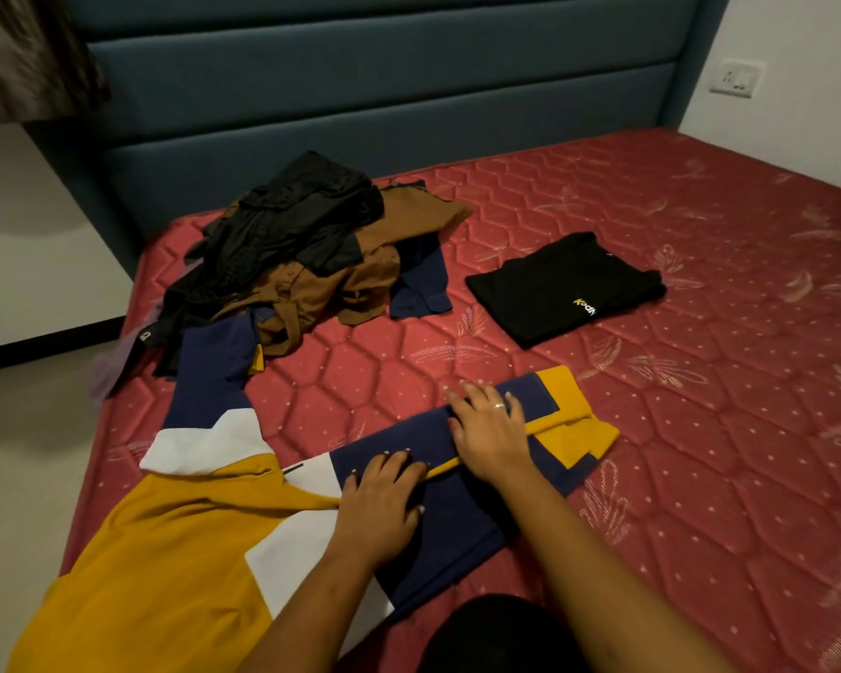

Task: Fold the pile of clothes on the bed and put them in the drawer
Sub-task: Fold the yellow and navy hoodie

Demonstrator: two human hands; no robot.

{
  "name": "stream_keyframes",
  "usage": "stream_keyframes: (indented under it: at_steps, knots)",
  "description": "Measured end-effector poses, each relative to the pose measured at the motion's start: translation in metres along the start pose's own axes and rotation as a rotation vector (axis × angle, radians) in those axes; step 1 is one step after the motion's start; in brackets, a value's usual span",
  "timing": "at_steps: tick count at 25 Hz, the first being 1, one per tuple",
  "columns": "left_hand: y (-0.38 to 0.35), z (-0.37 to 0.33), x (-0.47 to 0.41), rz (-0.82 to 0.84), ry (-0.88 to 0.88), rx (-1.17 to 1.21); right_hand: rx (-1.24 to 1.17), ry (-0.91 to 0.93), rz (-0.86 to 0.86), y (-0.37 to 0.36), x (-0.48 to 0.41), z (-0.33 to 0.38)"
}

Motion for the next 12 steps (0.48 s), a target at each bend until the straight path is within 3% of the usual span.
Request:
stream_keyframes:
  at_steps: [2, 7, 9, 12]
  knots:
    - [-0.016, 0.002, -0.004, 0.131, 0.090, 0.032, -0.013, -0.063, 0.196, -0.043, -0.001, -0.009]
    - [-0.028, 0.024, -0.005, 0.127, 0.138, -0.007, 0.067, -0.143, 0.227, -0.052, -0.012, -0.046]
    - [-0.025, 0.031, -0.004, 0.048, 0.124, -0.024, 0.047, -0.233, 0.300, -0.051, -0.018, -0.051]
    - [-0.003, 0.049, 0.022, -0.237, 0.123, 0.069, 0.086, -0.308, 0.339, -0.042, -0.031, -0.017]
Point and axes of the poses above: each hand's wrist, its own x-axis away from the middle knuckle, its own y-axis out of the back of the hand, z = x × y, the point moved 8 cm from there along -x, towards the middle knuckle, and after that the axes turned 12 degrees about z, right-handed, at the moved point
